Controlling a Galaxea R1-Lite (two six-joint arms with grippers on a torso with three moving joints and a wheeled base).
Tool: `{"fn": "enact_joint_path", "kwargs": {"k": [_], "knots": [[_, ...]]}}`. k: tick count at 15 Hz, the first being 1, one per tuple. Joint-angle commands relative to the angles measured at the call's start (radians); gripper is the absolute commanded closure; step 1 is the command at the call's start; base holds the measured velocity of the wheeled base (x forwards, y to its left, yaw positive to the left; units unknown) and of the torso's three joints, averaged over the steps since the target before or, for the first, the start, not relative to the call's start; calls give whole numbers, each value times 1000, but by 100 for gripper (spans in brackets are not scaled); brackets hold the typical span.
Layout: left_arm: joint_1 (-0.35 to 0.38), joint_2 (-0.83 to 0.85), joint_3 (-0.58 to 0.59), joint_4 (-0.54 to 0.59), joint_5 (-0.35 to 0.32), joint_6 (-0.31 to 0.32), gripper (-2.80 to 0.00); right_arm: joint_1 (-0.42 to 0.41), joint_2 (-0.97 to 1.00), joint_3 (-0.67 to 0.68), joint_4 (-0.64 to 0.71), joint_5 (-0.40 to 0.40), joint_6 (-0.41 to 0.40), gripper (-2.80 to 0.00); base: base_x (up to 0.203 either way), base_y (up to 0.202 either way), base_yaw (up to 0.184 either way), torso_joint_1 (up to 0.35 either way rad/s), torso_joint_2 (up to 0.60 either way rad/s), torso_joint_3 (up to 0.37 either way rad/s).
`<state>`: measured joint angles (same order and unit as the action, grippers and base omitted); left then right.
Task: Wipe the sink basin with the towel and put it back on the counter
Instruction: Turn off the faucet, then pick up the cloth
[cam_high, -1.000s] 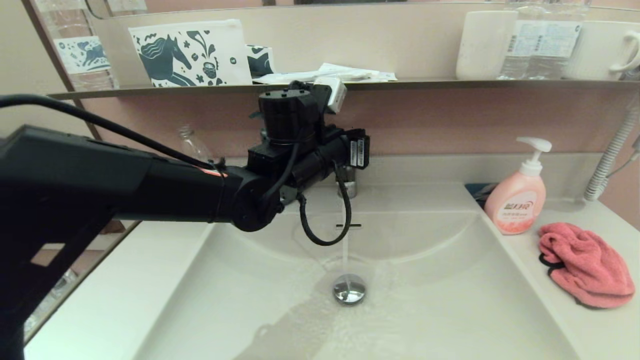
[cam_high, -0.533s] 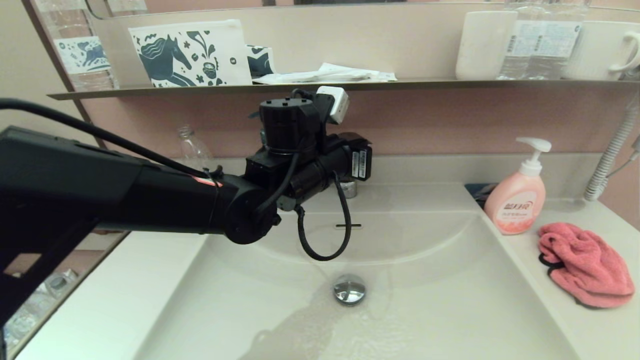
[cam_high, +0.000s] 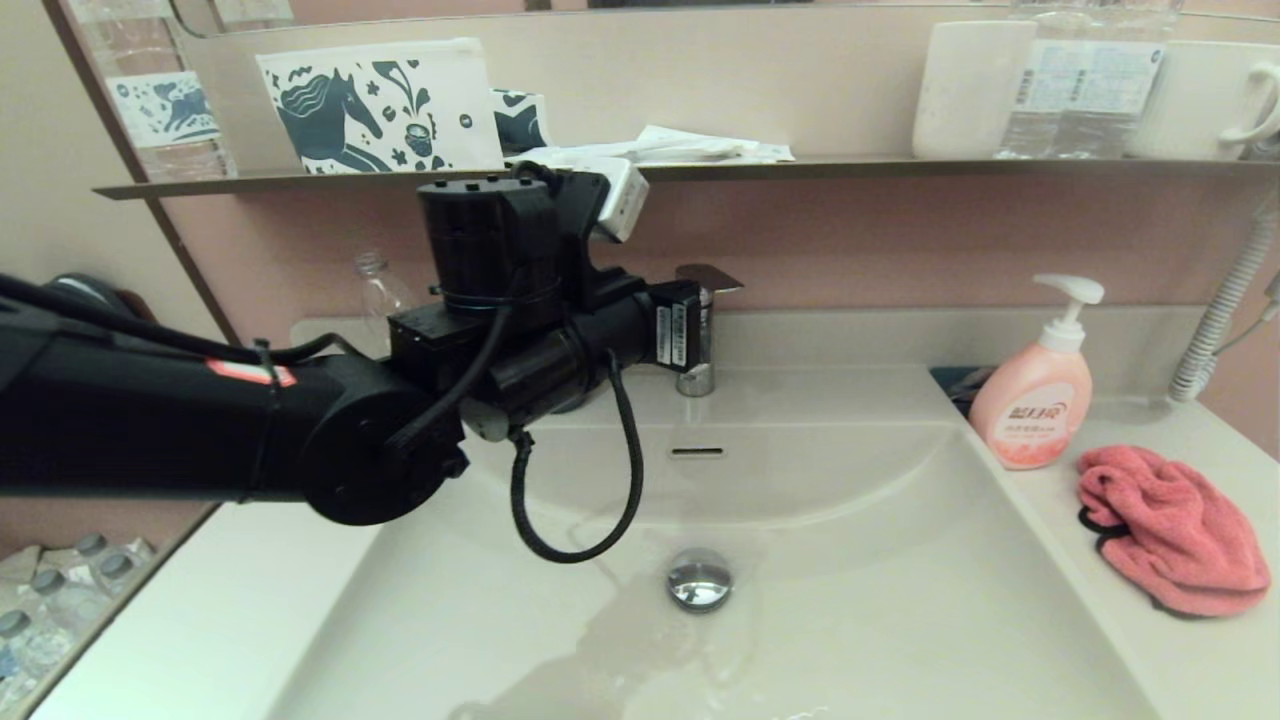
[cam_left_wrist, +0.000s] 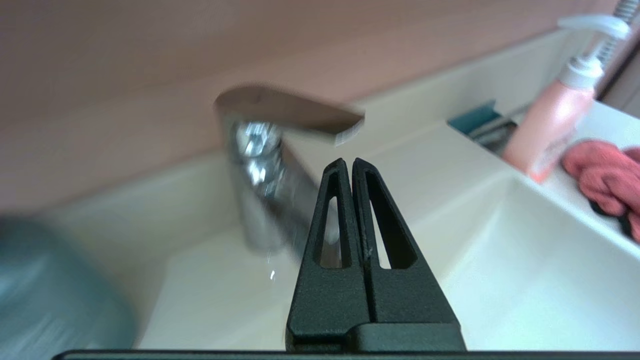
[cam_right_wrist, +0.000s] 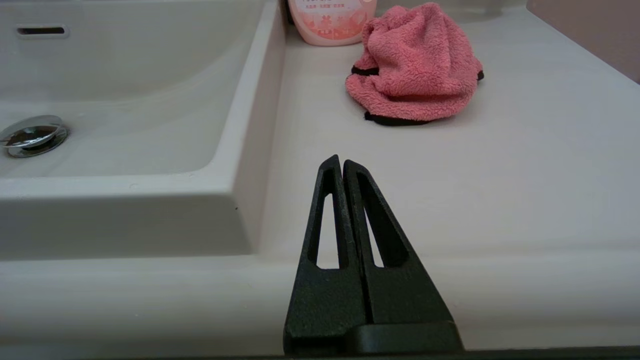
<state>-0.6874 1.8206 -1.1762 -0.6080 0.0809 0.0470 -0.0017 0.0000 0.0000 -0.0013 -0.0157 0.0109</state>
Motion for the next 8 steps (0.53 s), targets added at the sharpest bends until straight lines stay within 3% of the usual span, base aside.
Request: {"fn": "enact_joint_path", "kwargs": {"k": [1,8], "knots": [[0,-131,124,-7,3,-2,0,0,0,0,0,-1,0,0,0,0,0,0,0,0],[30,-416,503,-84,34,-15,0,0,0,0,0,0,0,0,0,0,0,0,0,0]]}}
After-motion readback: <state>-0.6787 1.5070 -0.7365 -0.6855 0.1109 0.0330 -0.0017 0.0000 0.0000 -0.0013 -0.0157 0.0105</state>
